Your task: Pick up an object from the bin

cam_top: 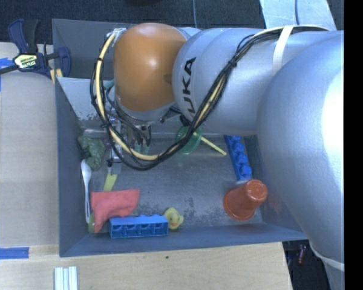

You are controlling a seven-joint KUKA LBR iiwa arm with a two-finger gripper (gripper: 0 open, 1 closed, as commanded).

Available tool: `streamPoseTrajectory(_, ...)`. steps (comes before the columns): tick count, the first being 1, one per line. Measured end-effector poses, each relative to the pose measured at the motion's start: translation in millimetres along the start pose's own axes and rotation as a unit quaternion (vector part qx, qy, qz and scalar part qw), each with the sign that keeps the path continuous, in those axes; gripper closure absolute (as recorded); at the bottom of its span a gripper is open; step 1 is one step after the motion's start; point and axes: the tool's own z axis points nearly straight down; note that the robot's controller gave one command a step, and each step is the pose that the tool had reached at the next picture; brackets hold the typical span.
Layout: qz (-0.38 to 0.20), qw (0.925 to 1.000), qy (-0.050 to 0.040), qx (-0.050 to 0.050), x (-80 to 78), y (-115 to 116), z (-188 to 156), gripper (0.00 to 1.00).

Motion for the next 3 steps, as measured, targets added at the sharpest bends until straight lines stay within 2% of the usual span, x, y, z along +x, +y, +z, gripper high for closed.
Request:
streamPoseTrajectory(1,0.001,1.0000,-0.0041,-0.001,-2.0,-1,-5,0.00)
streamPoseTrajectory(2,-0.036,0.9993,-0.0066,-0.002,88.8,0,90,0.00)
streamPoseTrajectory(3,-0.042,0.9991,-0.0067,-0.002,79.7,0,81,0.00)
